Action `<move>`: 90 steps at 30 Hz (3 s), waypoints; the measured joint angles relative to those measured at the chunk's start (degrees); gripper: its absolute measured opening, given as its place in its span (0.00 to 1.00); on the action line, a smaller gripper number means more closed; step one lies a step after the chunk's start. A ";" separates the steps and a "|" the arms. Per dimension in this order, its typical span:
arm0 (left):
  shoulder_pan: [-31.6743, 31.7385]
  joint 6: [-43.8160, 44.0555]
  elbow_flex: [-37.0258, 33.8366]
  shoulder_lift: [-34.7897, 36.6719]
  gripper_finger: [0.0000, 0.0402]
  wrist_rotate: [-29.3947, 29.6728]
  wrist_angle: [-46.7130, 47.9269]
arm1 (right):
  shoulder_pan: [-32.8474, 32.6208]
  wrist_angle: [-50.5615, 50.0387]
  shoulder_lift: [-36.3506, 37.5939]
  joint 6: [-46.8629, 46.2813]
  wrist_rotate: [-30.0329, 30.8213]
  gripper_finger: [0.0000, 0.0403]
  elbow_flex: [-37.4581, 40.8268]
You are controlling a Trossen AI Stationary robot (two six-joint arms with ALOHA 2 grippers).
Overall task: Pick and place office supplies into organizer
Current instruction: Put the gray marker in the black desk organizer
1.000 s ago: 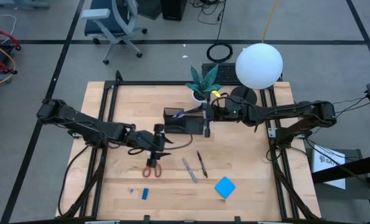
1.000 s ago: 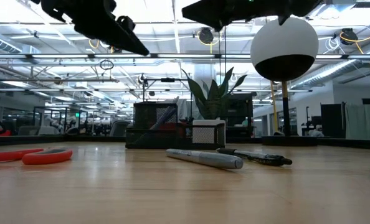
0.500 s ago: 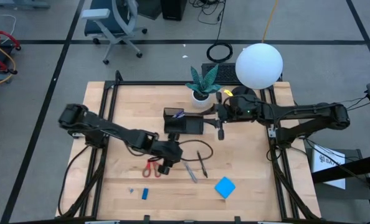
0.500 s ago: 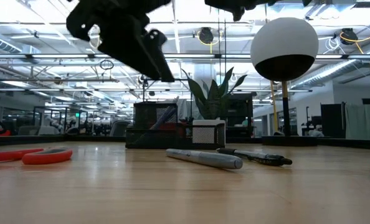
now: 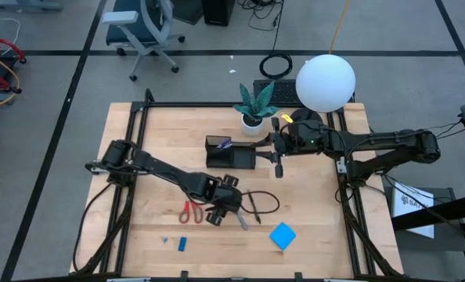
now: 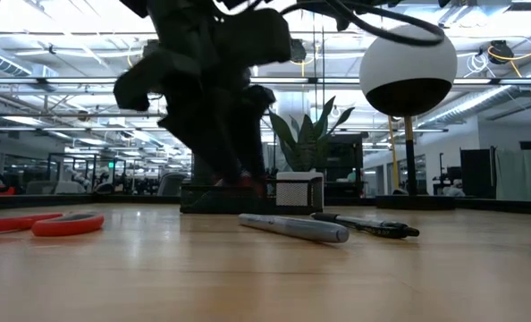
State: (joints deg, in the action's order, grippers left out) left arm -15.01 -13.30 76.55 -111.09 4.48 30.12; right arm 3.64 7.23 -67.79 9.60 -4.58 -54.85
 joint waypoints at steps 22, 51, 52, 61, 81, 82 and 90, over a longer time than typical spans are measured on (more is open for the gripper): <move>-0.66 -6.31 1.66 -5.89 0.38 -3.11 -1.42 | 0.00 -0.21 0.00 -0.56 0.00 0.19 0.00; 1.76 -0.72 1.71 -7.10 0.19 -7.27 -2.65 | 0.00 -0.18 -0.02 -0.53 0.00 0.19 0.00; 1.79 -0.44 1.71 -7.10 0.14 -7.42 -2.55 | 0.00 -0.18 -0.02 -0.52 0.00 0.19 0.00; 2.12 0.96 1.73 -6.97 0.08 -7.44 -1.93 | 0.00 0.28 -0.02 -0.37 0.00 0.19 0.00; -0.51 4.54 1.52 1.32 0.08 2.03 3.54 | 0.00 1.11 -0.02 -0.37 0.00 0.19 0.00; -0.67 5.03 1.56 1.90 0.08 3.06 3.49 | 0.00 1.11 -0.02 -0.37 0.00 0.19 0.00; -1.10 10.67 1.56 6.17 0.08 13.50 4.36 | 0.00 1.54 -0.02 -0.55 0.00 0.19 0.00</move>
State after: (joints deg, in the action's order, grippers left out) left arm -16.11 -2.63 78.11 -104.91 17.98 34.48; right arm 3.64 8.78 -67.81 9.06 -4.58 -54.85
